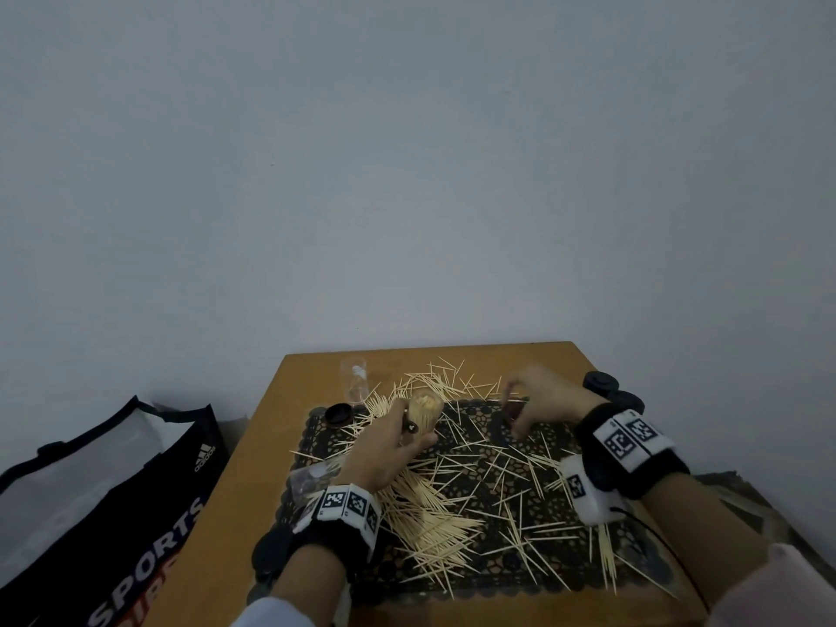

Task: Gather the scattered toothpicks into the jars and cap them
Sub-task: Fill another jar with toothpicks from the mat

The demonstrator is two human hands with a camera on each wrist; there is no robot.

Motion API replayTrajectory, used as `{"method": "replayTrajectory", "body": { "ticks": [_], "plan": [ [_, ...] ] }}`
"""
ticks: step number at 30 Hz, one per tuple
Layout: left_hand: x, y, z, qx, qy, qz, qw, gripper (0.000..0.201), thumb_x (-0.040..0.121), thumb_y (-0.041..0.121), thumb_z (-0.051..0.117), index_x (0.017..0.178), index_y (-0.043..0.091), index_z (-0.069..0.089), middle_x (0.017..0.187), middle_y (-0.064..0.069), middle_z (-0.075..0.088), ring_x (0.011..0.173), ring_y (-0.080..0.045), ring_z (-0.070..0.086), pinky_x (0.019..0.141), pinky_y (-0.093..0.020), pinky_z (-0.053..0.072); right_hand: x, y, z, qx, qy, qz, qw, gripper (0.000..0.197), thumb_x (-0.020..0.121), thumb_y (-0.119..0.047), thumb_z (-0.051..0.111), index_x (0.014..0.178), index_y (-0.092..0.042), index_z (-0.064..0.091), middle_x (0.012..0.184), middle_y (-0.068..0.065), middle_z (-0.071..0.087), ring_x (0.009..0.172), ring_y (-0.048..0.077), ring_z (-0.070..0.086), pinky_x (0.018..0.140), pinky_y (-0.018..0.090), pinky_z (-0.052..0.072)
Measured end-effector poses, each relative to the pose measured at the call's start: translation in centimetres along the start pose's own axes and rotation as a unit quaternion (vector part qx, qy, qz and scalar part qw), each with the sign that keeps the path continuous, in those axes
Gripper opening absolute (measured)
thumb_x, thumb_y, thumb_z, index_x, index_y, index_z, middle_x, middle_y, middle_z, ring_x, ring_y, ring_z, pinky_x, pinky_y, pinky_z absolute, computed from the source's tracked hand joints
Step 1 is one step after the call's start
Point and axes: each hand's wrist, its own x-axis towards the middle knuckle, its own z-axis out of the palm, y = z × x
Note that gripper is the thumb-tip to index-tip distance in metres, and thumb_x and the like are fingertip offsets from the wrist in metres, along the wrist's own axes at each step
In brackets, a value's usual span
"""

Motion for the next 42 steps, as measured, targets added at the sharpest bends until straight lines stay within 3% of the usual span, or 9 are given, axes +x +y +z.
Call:
{"method": "replayTrajectory", "body": {
  "ticks": [5, 10, 17, 23, 28, 31, 34, 38, 42],
  "plan": [
    [0.0, 0.3, -0.1, 0.013, -0.012, 0.009, 1.000, 0.054, 0.087, 0.056, 0.062, 0.125, 0.021, 0.045, 0.101, 0.003, 0.067, 0.084, -0.013, 0.063, 0.074, -0.028, 0.049, 0.8, -4.0, 0.4, 0.174, -0.002, -0.132, 0.976, 0.047, 0.070, -0.006, 0.082, 0.110, -0.018, 0.062, 0.113, 0.000, 0.064, 0.102, 0.021, 0.065, 0.088, 0.038, 0.055],
    [0.0, 0.5, -0.2, 0.013, -0.013, 0.007, 1.000, 0.060, 0.085, 0.056, 0.064, 0.128, 0.018, 0.047, 0.093, 0.007, 0.062, 0.077, -0.009, 0.057, 0.062, -0.019, 0.036, 2.1, -5.8, 1.7, 0.089, -0.024, -0.175, 0.980, 0.047, 0.068, -0.004, 0.083, 0.104, -0.028, 0.065, 0.112, -0.005, 0.065, 0.098, 0.020, 0.067, 0.086, 0.043, 0.057],
    [-0.3, 1.0, -0.6, 0.029, 0.006, 0.012, 0.999, 0.059, 0.089, 0.052, 0.061, 0.130, 0.011, 0.048, 0.084, 0.009, 0.055, 0.068, -0.002, 0.049, 0.058, -0.015, 0.031, 2.4, -6.2, 1.8, 0.087, -0.019, -0.182, 0.979, 0.047, 0.069, -0.006, 0.083, 0.110, -0.024, 0.071, 0.107, -0.006, 0.070, 0.095, 0.011, 0.067, 0.085, 0.030, 0.055],
    [-0.5, 1.5, -0.9, 0.023, 0.008, 0.014, 1.000, 0.054, 0.090, 0.048, 0.061, 0.126, 0.009, 0.049, 0.077, 0.012, 0.053, 0.063, 0.005, 0.046, 0.054, -0.010, 0.028, 2.3, -5.7, 3.2, 0.133, 0.028, -0.177, 0.975, 0.045, 0.069, -0.010, 0.083, 0.110, -0.024, 0.072, 0.108, -0.005, 0.071, 0.095, 0.008, 0.065, 0.090, 0.034, 0.052],
    [-0.5, 1.0, -0.5, -0.019, 0.020, 0.025, 0.999, 0.053, 0.086, 0.059, 0.060, 0.118, 0.019, 0.051, 0.075, 0.013, 0.058, 0.063, 0.005, 0.050, 0.059, -0.016, 0.034, 1.6, -4.8, 4.8, 0.179, 0.055, -0.204, 0.961, 0.049, 0.072, -0.013, 0.082, 0.117, -0.023, 0.065, 0.104, -0.014, 0.061, 0.076, -0.014, 0.054, 0.068, 0.007, 0.042],
    [-0.4, 0.2, -0.2, -0.015, 0.008, 0.011, 1.000, 0.080, 0.080, 0.075, 0.053, 0.141, 0.026, 0.039, 0.113, 0.017, 0.060, 0.094, -0.004, 0.061, 0.080, -0.030, 0.049, 2.3, -3.7, 4.8, 0.169, 0.086, -0.182, 0.965, 0.043, 0.075, -0.010, 0.079, 0.115, -0.021, 0.066, 0.112, -0.006, 0.063, 0.073, -0.015, 0.055, 0.059, 0.005, 0.041],
    [-0.3, -0.2, -0.3, -0.015, 0.020, 0.005, 1.000, 0.085, 0.081, 0.081, 0.039, 0.147, 0.028, 0.035, 0.134, 0.011, 0.055, 0.114, -0.007, 0.057, 0.097, -0.038, 0.050, 3.7, -1.0, 3.0, 0.149, 0.129, -0.102, 0.975, 0.044, 0.077, -0.007, 0.076, 0.115, -0.023, 0.064, 0.121, -0.001, 0.062, 0.106, 0.012, 0.059, 0.073, 0.013, 0.046],
    [-0.5, 0.5, -0.5, -0.001, 0.013, 0.005, 1.000, 0.074, 0.087, 0.071, 0.035, 0.143, 0.022, 0.042, 0.128, 0.008, 0.059, 0.105, -0.007, 0.060, 0.092, -0.030, 0.050, 5.1, 3.7, -0.1, 0.024, 0.206, 0.034, 0.978, 0.045, 0.076, -0.007, 0.075, 0.116, -0.022, 0.064, 0.123, 0.006, 0.059, 0.108, 0.025, 0.057, 0.089, 0.034, 0.048],
    [-0.5, 0.6, -0.8, 0.021, 0.016, 0.017, 1.000, 0.057, 0.093, 0.059, 0.035, 0.135, 0.022, 0.049, 0.118, 0.011, 0.062, 0.100, -0.005, 0.060, 0.090, -0.031, 0.051, 5.7, 6.2, -1.2, -0.081, 0.202, 0.066, 0.974, 0.040, 0.078, -0.005, 0.070, 0.116, -0.016, 0.066, 0.123, 0.010, 0.060, 0.110, 0.028, 0.058, 0.084, 0.030, 0.046]
  ]
}}
